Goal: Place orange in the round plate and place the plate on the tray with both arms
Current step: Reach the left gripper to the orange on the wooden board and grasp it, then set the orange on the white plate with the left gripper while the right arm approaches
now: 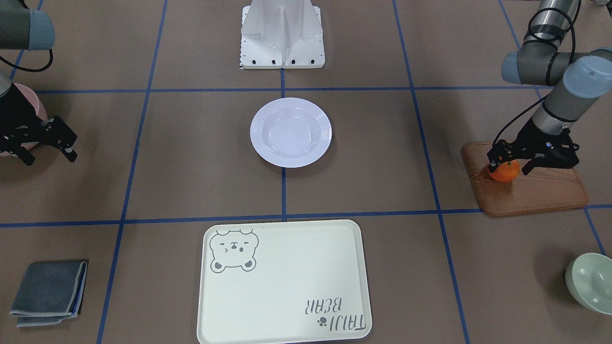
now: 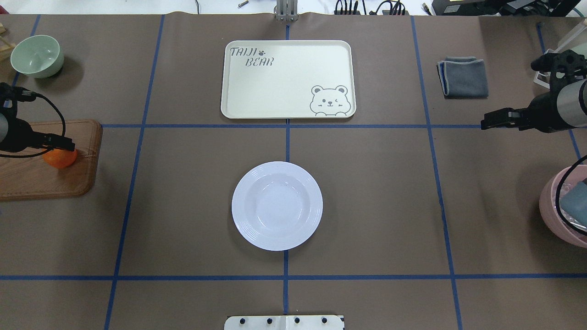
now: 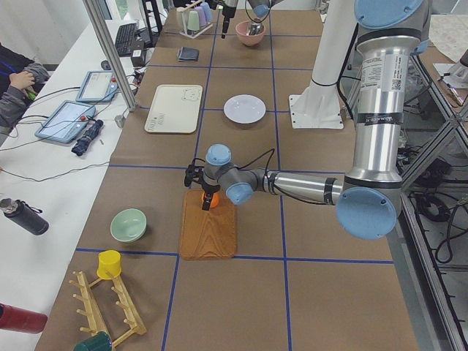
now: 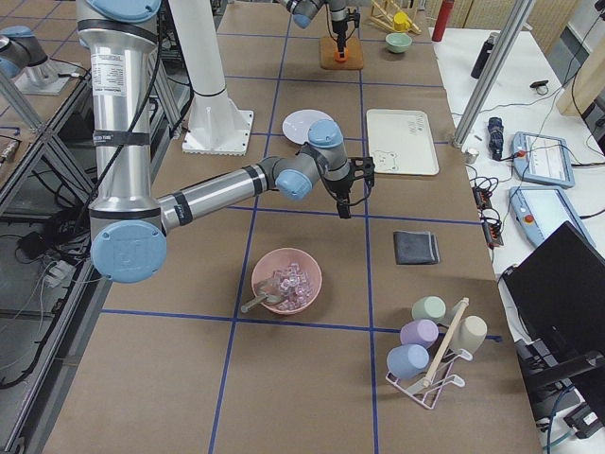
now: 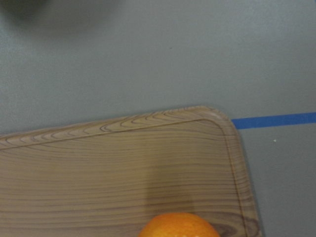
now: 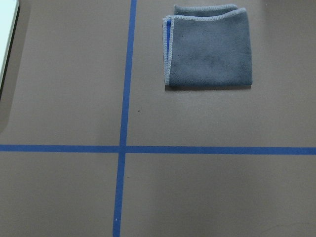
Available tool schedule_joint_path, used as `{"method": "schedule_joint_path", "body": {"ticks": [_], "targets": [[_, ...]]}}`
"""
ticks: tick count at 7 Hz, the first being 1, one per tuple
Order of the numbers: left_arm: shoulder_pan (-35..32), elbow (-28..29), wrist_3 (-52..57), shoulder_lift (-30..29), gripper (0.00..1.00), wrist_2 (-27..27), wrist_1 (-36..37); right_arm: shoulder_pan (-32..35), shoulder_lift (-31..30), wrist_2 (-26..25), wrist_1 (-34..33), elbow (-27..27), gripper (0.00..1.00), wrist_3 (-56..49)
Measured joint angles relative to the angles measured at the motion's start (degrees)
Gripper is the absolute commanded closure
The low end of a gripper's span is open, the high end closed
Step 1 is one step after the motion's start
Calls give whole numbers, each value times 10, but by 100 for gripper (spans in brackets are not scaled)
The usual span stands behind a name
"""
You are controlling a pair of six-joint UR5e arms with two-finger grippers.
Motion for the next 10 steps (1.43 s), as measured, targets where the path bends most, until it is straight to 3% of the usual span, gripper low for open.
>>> {"method": "schedule_joint_path", "body": {"ticks": [1, 2, 5, 7, 9, 10], "targets": [[9, 9, -2, 0, 67, 0, -15, 0, 0, 0, 0, 0, 0, 0], [13, 12, -3, 0, 100, 0, -24, 0, 0, 0, 0, 0, 0, 0], [14, -5, -7, 1, 100, -1, -26, -1, 0, 0, 1, -1, 0, 0], [13, -66, -44, -12, 100, -2, 22, -3, 2, 0, 2, -2, 0, 0], [50, -128, -146, -107, 100, 30, 169, -9, 7, 1, 8, -1, 0, 5], [90, -147, -194, -180, 100, 66, 277, -12, 8, 1, 21, 0, 0, 19]]}}
